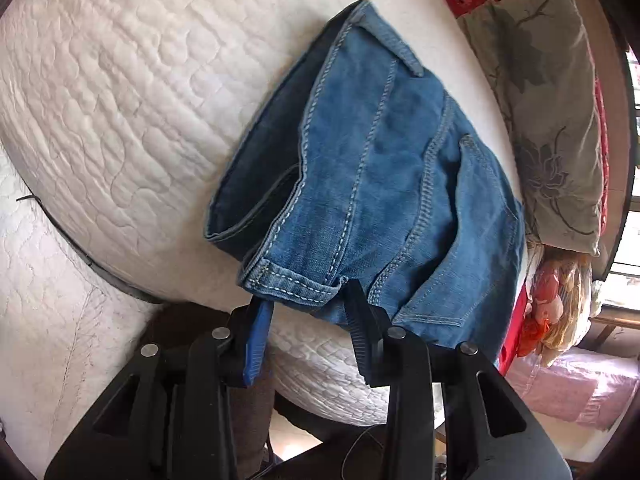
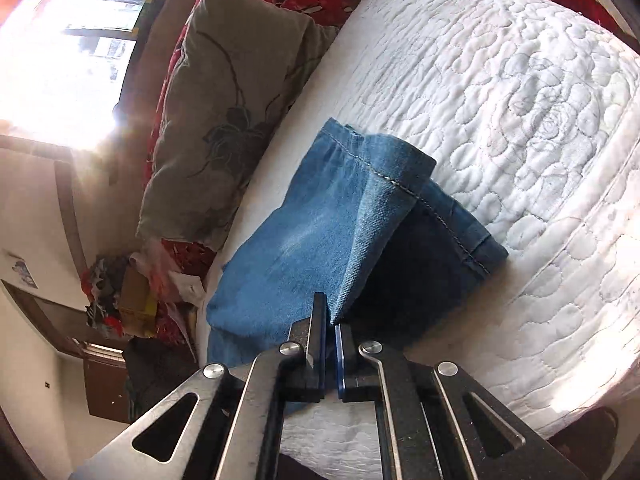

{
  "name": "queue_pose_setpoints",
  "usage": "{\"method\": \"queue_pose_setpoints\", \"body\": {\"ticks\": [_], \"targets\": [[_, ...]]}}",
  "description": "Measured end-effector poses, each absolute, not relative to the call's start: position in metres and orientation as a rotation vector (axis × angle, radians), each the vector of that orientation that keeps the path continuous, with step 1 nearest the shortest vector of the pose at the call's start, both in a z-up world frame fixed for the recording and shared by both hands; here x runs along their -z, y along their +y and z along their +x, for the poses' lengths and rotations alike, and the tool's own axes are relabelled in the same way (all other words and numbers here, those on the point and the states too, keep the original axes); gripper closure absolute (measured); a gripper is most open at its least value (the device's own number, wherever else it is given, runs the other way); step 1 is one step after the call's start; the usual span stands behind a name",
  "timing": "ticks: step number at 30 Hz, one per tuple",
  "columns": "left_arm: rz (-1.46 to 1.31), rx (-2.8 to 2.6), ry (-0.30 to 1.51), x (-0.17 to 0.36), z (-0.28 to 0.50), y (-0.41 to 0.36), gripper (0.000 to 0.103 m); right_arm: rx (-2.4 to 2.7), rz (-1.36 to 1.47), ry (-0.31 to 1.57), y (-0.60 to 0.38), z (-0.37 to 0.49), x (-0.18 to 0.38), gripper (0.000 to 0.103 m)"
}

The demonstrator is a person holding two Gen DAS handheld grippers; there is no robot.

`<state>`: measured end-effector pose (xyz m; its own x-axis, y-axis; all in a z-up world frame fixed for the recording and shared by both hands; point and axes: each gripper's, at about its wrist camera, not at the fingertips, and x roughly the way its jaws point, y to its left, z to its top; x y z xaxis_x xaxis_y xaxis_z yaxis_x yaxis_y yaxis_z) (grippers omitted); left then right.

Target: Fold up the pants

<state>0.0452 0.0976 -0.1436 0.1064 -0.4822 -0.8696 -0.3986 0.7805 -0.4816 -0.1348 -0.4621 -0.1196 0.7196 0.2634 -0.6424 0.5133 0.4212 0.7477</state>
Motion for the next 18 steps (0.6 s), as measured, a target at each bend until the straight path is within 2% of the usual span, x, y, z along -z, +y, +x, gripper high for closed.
{"method": "queue_pose_setpoints", "body": {"ticks": [4,6,10,12,15,18], "targets": [[-0.807,0.071,1.555,0.159,0.046,0.108,0.069,0.23,1.212,0.804,-0.471,-0.146,0.139,0.1],[-0.769,0.091,1.549,0.152,0.046,0.111,0.069,0.231,1.197,0.817,-0.475,-0.149,0.133,0.096],[-0.697,0.221,1.523,0.129,0.033,0.113,0.069,0.282,1.114,0.849,-0.49,-0.171,0.109,0.093],[-0.658,0.307,1.491,0.111,0.024,0.115,0.069,0.32,1.024,0.849,-0.496,-0.178,0.089,0.088],[-0.627,0.325,1.416,0.084,0.029,0.126,0.068,0.322,0.877,0.855,-0.498,-0.164,0.06,0.074],[-0.636,0.254,1.358,0.07,0.066,0.136,0.048,0.22,0.746,0.863,-0.475,-0.117,0.037,0.068]]}}
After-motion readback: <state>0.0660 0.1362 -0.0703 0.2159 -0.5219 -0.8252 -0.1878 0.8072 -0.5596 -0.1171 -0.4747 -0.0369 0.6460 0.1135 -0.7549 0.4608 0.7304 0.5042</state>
